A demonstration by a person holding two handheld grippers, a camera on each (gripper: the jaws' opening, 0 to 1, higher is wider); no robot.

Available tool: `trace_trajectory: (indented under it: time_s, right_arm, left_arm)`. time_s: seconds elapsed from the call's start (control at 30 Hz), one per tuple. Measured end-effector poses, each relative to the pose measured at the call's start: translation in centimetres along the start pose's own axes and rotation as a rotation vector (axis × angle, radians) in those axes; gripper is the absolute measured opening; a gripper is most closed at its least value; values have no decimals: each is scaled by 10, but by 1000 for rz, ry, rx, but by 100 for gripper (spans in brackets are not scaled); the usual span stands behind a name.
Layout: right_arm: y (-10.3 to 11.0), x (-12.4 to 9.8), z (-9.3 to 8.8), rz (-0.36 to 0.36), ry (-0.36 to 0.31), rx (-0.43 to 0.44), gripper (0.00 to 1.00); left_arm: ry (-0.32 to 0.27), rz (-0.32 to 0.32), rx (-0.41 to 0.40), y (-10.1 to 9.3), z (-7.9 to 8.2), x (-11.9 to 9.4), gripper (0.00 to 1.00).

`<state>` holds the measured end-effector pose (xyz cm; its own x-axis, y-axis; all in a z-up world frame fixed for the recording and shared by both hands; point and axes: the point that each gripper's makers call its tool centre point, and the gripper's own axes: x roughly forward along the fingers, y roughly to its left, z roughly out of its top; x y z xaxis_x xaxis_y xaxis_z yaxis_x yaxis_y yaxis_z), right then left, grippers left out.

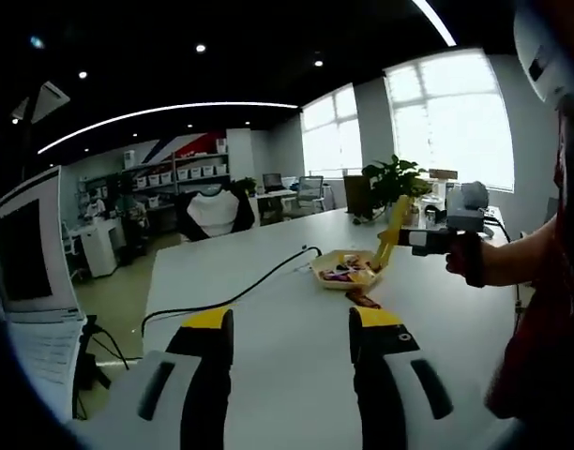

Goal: Place the target food into the container with the food tongs after gripping and lifting it, then release it inside without dropping or visibly crushing the food.

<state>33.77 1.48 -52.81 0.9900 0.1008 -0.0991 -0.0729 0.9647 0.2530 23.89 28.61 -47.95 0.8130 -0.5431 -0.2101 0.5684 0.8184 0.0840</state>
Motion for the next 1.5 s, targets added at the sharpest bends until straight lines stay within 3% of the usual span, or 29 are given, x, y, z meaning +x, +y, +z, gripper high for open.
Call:
trace_trajectory:
  time_s: [0.1, 0.23, 0.33, 0.53, 0.73, 0.8, 0.83, 0.87, 0.9, 1.07, 1.27, 1.4, 1.5]
  right_arm:
    - [-7, 7, -13, -34, 19, 44, 22]
    - [-13, 13, -28, -62, 51, 46, 21]
    - [-14, 16, -31, -57, 51, -20, 21]
    - [-15, 23, -49, -57, 82, -4, 22]
    - [-13, 28, -68, -59, 115, -46, 22]
    - [-13, 30, -77, -53, 139, -44, 22]
    - [-18, 29, -89, -60, 182, -97, 20]
    - [-13, 34, -76, -31, 70, -108, 19]
    - [-14, 24, -93, -34, 148, -98, 19]
    - [-17, 27, -85, 13, 204, -132, 16]
    - [-21, 13, -80, 32, 247, -102, 15]
    - [-18, 1, -70, 60, 242, -92, 15]
    - [-16, -7, -49, 71, 194, -161, 15]
  left_arm:
    - [-18, 51, 17, 11, 2, -9, 51]
    - [-23, 74, 2, 18, 2, -14, 51]
    - [-11, 81, 5, 20, -1, -16, 51]
    - [6, 83, 8, 21, -5, -17, 50]
    - [12, 87, 19, 20, -4, -20, 50]
    - [20, 85, 17, 19, -7, -20, 49]
    - [26, 83, 14, 19, -9, -21, 49]
    - [29, 81, 13, 19, -10, -21, 49]
    - [32, 77, 13, 18, -11, -21, 49]
    - [25, 58, 10, 13, -11, -18, 48]
    - [25, 28, 11, 7, -12, -9, 48]
    - [23, 10, 11, 3, -11, -3, 48]
    - [18, -7, 8, -2, -10, 4, 47]
